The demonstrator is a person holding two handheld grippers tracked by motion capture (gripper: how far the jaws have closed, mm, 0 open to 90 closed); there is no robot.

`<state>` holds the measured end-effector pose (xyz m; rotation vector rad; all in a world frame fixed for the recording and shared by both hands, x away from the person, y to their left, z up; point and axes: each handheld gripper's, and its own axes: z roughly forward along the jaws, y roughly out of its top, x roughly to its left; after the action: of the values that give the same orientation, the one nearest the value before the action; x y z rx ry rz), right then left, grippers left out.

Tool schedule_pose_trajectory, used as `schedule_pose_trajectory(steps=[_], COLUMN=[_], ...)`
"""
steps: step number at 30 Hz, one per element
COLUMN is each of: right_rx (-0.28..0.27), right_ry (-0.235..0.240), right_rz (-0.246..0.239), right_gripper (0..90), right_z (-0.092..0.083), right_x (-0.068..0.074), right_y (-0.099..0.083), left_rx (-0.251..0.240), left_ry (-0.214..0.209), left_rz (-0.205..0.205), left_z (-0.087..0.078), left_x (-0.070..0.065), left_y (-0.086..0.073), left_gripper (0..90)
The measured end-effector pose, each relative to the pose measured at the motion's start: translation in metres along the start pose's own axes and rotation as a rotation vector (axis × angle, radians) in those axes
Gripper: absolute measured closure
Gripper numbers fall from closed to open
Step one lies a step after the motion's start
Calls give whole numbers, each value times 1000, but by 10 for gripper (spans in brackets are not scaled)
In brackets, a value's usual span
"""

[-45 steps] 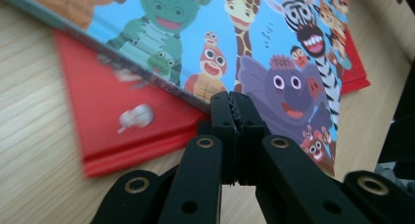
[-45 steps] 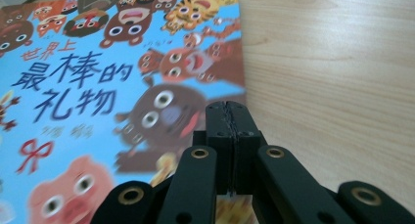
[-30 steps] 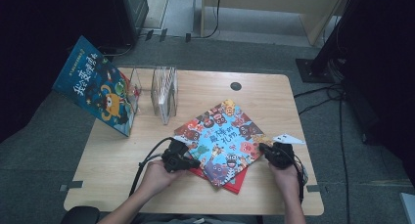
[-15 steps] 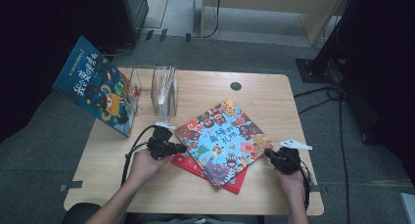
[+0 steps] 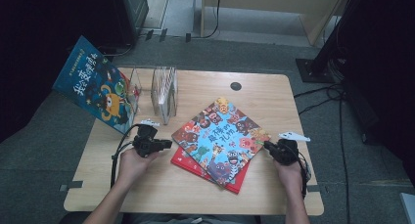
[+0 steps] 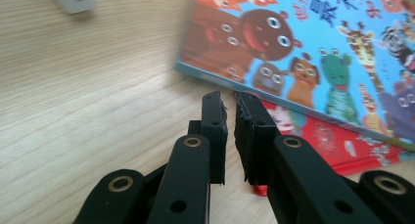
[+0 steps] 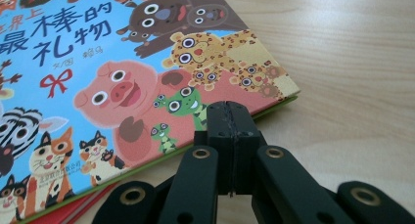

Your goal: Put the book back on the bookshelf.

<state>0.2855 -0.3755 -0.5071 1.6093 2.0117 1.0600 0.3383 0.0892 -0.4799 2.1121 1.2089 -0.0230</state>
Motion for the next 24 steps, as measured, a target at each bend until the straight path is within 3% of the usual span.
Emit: schedule_pose_trajectory(steps=[5, 9, 11, 15, 24], right_rx=[7, 7, 6, 26, 41], right_ry=[-14, 18, 38, 27, 57], right_rz=[-7, 10, -6, -40, -39], right_gripper=[900, 900, 900, 900, 900], right_z=[11, 19, 25, 30, 32], right_x=[3, 5, 8, 16, 18], right_y=[11, 16, 17, 21, 20], left_rx=[-16, -21, -28, -52, -16], left_ry=[27, 50, 52, 76, 57], left_rz=[-24, -35, -48, -67, -99], left_z=[2, 4, 2, -2, 6], left_x=[11, 17, 21, 28, 37], left_y=[1, -1, -3, -3, -2], left_gripper=[826, 819, 814, 812, 857])
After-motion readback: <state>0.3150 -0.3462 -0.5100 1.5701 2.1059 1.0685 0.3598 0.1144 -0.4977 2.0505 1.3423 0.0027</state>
